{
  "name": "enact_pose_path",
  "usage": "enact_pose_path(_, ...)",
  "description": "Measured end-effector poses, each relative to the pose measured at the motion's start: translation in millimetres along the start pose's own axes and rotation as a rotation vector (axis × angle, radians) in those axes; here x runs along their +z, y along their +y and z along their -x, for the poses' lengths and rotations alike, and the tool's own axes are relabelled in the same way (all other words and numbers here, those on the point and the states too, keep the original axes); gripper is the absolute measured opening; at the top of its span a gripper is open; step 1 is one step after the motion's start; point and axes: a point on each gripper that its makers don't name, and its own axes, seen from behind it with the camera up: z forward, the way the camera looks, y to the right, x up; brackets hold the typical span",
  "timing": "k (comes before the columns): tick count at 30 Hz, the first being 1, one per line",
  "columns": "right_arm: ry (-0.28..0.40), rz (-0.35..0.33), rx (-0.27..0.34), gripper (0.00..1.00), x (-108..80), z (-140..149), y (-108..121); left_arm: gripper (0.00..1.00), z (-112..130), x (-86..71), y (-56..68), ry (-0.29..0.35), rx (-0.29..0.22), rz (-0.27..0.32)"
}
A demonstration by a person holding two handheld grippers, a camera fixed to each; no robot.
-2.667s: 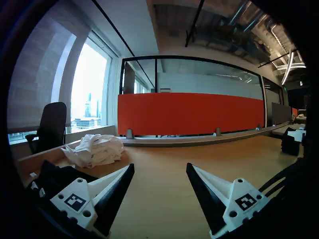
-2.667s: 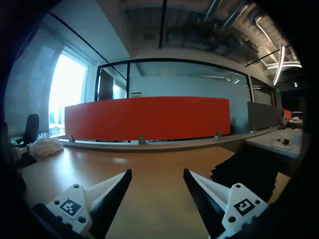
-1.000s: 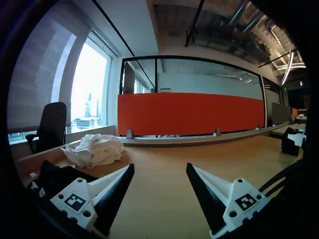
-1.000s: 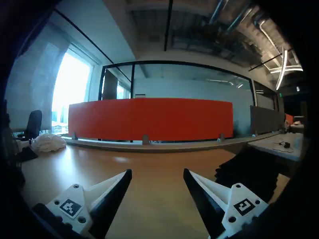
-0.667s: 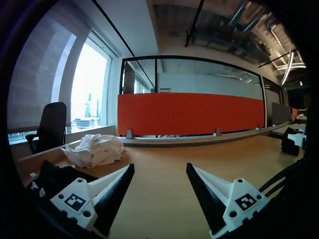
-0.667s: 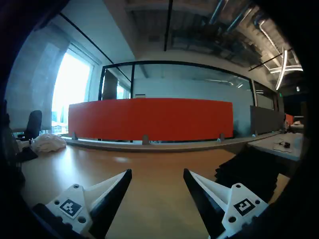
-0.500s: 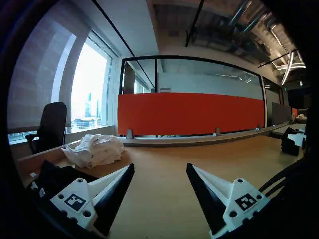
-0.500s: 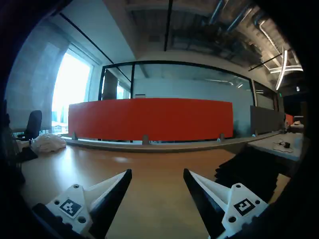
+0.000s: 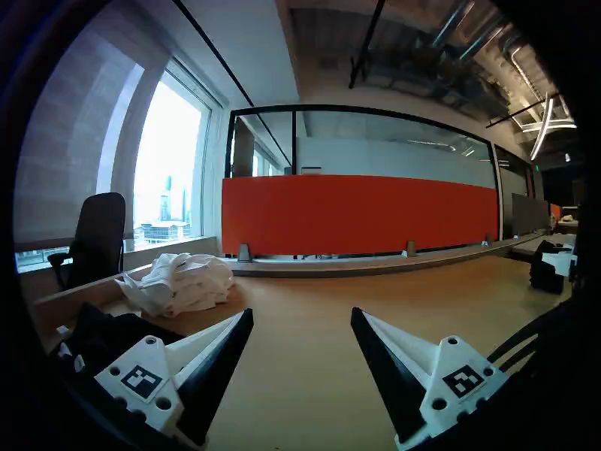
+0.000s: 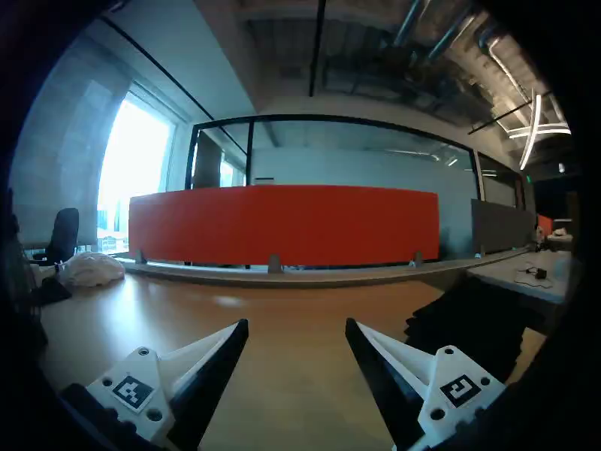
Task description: Fold towel
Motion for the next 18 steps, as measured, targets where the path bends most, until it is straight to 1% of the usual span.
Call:
enact_pose_path(14,0.001,0.000,0.000,1.00,-0.5,1.3,0.5,0.97,3.4,1.6,-1.0,0.001,-0.002,0.000)
enact_pose_path(18,0.001,-0.001,0.000,1.00,0.3,1.3,1.0,0.97,2.9,2.0,0.9,0.000,-0.003,0.000)
